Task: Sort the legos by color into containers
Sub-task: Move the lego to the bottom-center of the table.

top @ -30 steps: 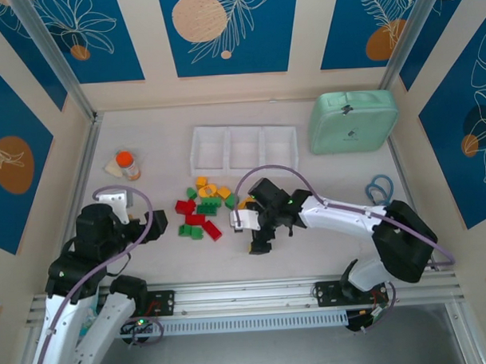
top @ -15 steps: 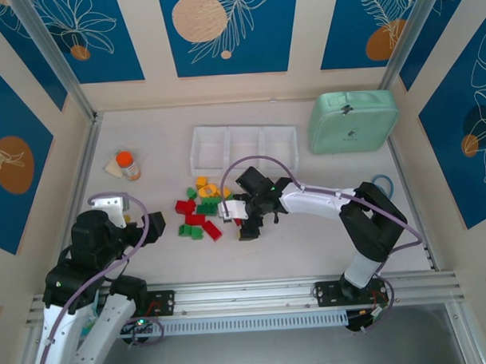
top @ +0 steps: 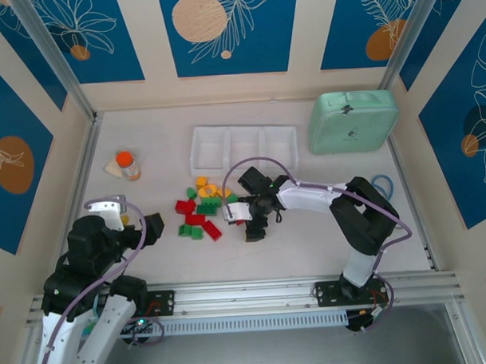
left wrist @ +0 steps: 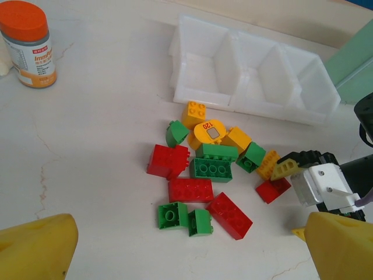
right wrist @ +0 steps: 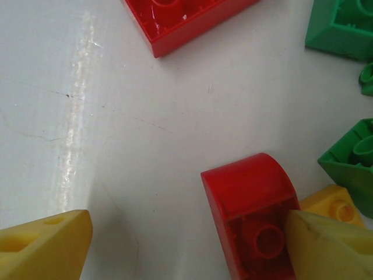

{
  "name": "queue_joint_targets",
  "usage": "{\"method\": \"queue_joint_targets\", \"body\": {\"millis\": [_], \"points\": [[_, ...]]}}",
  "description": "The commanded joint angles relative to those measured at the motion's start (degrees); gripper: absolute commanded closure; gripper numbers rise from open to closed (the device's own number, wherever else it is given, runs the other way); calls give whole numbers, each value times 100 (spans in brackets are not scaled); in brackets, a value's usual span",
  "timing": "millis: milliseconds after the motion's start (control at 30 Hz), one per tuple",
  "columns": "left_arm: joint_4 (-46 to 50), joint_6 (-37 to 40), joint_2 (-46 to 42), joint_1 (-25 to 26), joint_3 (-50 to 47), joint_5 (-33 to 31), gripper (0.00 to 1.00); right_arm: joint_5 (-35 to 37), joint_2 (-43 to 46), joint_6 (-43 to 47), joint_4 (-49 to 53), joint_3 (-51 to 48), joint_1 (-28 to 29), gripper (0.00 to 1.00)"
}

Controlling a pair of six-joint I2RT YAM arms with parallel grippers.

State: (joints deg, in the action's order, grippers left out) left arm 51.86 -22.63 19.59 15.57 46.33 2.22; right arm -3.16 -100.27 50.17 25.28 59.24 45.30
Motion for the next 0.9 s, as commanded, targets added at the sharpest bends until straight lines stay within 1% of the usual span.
{"method": "queue_joint_targets", "body": {"millis": [0,233,433,567,733,800,867], "points": [[-124,-3,-113,43,-53,-112,1,17,-139,70,184,53,-3,15],[-123,-13,-121,42,-53,-115,1,18,-51,-11,514,79,61,19],[-130,-13,-118,46,-62,-131,1,332,281,-205,1006,-46,405,22],[-132,-13,-121,42,-62,-134,1,412,681,-368,748,-331,476,23],[-132,-6,-139,47,-62,-125,1,413,734,-360,312,-508,349,32],[-123,-13,-158,42,-62,-134,1,447,656,-318,240,-523,318,33],[-130,-13,-194,42,-62,-150,1,541,614,-276,182,-534,334,30]]}}
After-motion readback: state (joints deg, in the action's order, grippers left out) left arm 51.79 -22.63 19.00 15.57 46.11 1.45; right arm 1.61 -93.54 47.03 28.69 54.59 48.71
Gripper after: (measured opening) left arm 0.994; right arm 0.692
